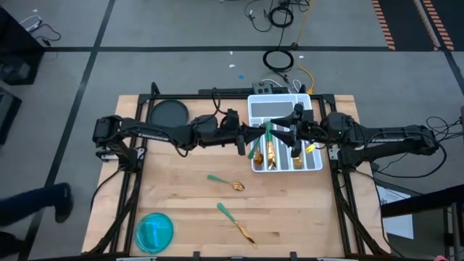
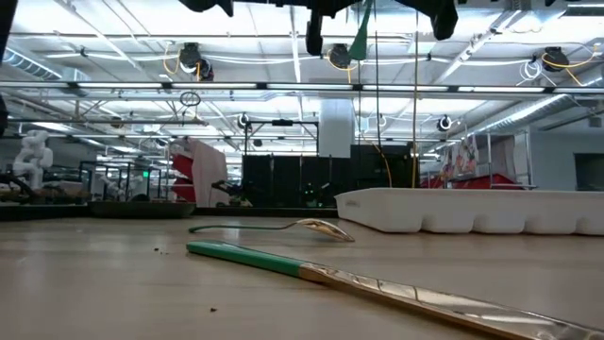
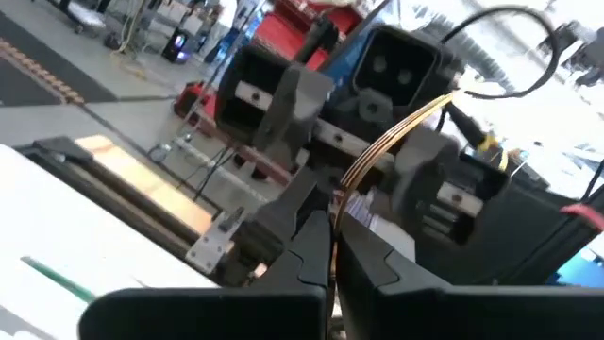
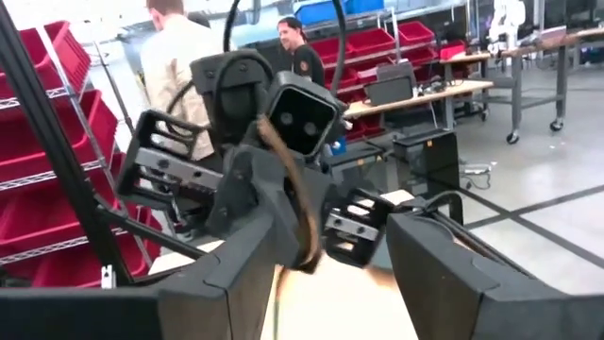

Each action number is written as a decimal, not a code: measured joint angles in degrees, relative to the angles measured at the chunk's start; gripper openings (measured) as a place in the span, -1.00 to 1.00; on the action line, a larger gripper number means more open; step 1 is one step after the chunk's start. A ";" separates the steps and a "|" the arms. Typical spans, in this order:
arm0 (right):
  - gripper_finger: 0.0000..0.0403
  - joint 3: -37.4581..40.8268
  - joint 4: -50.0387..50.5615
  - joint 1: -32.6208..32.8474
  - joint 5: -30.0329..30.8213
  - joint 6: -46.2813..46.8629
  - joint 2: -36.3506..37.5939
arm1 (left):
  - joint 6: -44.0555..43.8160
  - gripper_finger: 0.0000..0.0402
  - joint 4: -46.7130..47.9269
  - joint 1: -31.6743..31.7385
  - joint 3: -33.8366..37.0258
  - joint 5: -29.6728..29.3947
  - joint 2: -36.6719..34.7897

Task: Sort silverware
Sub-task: Put the green fork on the silverware tray with the other green forks

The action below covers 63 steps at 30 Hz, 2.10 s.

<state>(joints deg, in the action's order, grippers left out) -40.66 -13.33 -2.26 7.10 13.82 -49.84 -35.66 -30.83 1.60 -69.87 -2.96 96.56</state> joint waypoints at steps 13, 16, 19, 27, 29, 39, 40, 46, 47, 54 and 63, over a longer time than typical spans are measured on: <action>-0.02 0.00 -2.34 -0.04 -1.37 -1.37 -1.53 | -2.99 -0.97 -4.99 -0.06 -0.07 1.40 2.95; -0.06 0.00 -2.26 -0.04 -1.50 -1.20 -2.85 | -2.99 -0.97 -4.76 -0.06 -0.02 1.40 3.11; -0.17 0.00 -3.49 -0.04 -1.49 -1.26 -4.01 | -3.03 -0.97 -4.82 -0.16 -0.02 1.40 3.19; -0.89 -0.31 -5.16 -0.04 -1.42 -3.49 -4.72 | -2.95 -0.97 -4.50 -0.23 -0.02 1.24 3.23; -0.96 -0.82 -4.42 -0.04 -1.10 -4.43 -4.72 | -3.06 -0.94 -4.59 -0.19 -0.02 1.20 3.23; -1.00 -5.67 9.09 0.23 10.62 -14.12 -4.39 | -4.74 -0.90 -3.78 0.55 -0.02 -1.22 3.23; -1.00 -5.98 9.32 0.16 10.66 -15.39 -4.39 | -5.38 -0.90 -3.76 0.55 -0.02 -1.19 3.23; -1.00 -7.57 10.49 -0.35 11.41 -17.44 -4.42 | -5.86 -0.89 -2.80 1.67 -0.11 0.20 3.23; -1.00 -7.63 10.44 -0.35 11.28 -17.44 -4.42 | -5.88 -0.89 -2.80 2.03 -0.11 1.60 3.17; -1.00 -7.86 10.72 -0.22 10.63 -16.49 -4.22 | -6.03 -0.78 -3.69 5.06 -0.01 17.21 3.14; -1.00 -7.91 14.34 -0.30 11.81 -15.88 -3.98 | -7.56 -0.03 1.96 7.82 0.02 27.46 2.46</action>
<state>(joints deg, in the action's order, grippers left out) -48.58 1.01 -2.56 18.91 -2.06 -53.82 -43.22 -28.87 9.42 -69.84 24.50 99.02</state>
